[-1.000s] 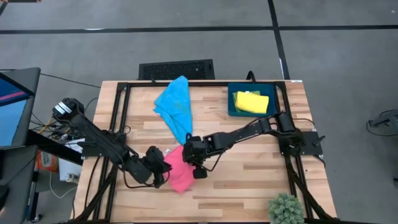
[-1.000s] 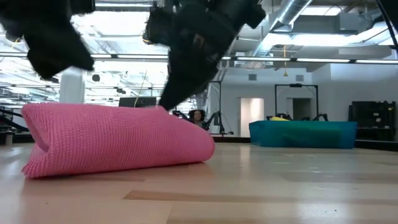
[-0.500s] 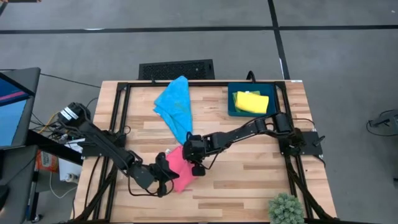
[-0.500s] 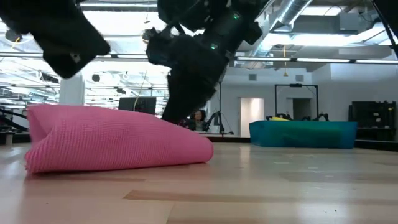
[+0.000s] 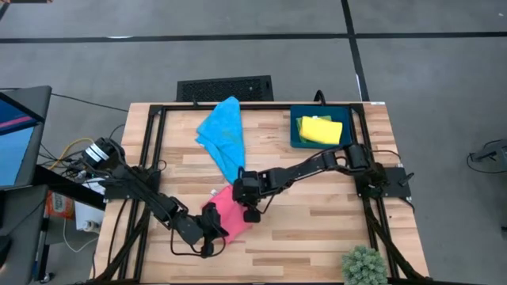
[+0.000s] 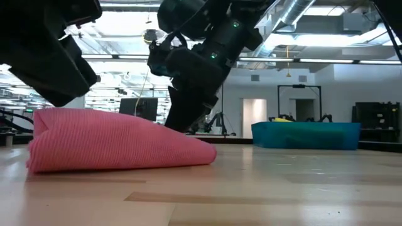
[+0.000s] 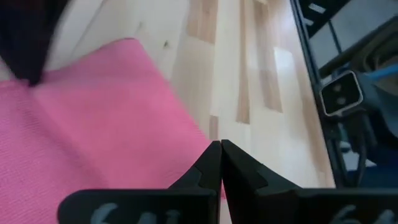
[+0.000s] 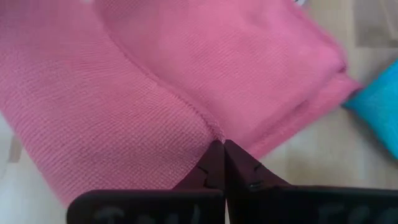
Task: Fold microfiber towels
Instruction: Fold the pink microfiber towel
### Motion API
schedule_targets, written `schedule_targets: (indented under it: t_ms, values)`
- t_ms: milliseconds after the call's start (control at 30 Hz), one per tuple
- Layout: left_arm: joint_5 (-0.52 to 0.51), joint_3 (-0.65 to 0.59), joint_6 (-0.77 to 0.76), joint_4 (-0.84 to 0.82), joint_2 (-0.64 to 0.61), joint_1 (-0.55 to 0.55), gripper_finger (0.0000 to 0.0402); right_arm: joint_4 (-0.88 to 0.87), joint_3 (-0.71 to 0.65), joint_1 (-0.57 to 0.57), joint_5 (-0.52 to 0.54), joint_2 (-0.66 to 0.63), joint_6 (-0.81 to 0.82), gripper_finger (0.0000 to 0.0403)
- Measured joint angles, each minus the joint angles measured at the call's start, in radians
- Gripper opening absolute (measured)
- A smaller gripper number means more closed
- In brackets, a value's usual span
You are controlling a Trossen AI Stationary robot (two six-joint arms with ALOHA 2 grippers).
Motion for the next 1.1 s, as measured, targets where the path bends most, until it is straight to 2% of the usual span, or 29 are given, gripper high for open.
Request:
schedule_targets:
  t_ms: [167,433,600,800,1100]
  values:
    - [0.081,0.0,0.021,-0.028,0.027,0.001,0.0,0.014,0.0,-0.014,-0.004,0.0,0.002,0.0012]
    - [0.066,-0.002,-0.048,-0.096,0.039,0.002,0.0,-0.032,0.0,-0.002,-0.012,-0.006,0.013,0.0033]
    - [0.07,-0.007,-0.052,-0.091,0.04,0.002,0.0,-0.079,0.0,0.002,-0.018,-0.071,0.042,0.0046]
    - [0.074,-0.007,-0.066,-0.093,0.04,0.0,0.0,-0.029,0.001,0.011,0.007,-0.132,0.075,0.0049]
    - [0.079,-0.007,-0.085,-0.084,0.04,-0.001,0.0,-0.003,-0.001,0.063,0.023,-0.091,0.074,0.0049]
